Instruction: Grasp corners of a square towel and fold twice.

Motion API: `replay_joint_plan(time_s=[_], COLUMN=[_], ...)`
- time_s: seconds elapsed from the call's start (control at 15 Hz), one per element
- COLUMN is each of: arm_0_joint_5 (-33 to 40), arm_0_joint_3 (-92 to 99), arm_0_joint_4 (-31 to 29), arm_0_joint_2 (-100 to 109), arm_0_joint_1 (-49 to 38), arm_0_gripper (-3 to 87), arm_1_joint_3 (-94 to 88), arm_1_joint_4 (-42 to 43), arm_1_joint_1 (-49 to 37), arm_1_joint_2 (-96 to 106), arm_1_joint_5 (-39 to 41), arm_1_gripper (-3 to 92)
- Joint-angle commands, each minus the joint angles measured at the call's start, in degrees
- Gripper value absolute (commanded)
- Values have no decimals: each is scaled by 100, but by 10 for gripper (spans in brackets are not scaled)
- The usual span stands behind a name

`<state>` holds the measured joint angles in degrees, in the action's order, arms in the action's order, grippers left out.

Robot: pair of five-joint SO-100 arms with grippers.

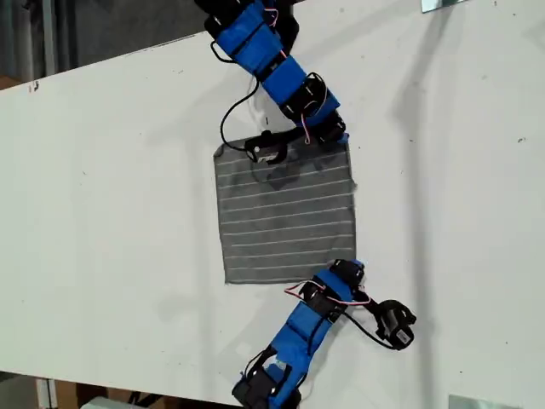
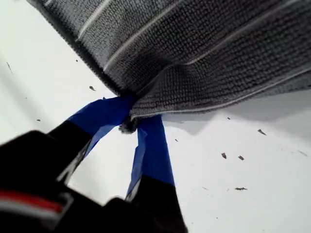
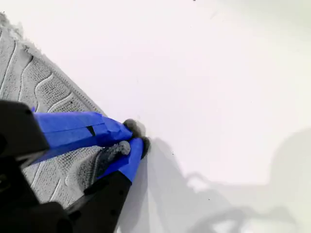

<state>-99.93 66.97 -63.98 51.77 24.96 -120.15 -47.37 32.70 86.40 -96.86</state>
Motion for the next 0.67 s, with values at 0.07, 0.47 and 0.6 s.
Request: replay_joint_plan(time_s=[0.07,0.47,0.6], arm_0_joint_5=[-255,44,193], arm_0_joint_3=[-1222,-1723,-1758], arm_0_joint_4=[-1468,-2285,-2391], arm_0_joint_2=[-229,202,580], arm_0_joint_1=[-123,-158,-53], arm_0_gripper=[-1,-1,-1], arm_1_joint_3=[176,1846,2751], arm_1_joint_4=[-44,-1837,-2602], arm_1_joint_1=[-9,-44,9], arm_1_joint_2=[44,18,-79], arm_1_joint_5=[0,316,413], arm_1_gripper=[-1,-1,-1])
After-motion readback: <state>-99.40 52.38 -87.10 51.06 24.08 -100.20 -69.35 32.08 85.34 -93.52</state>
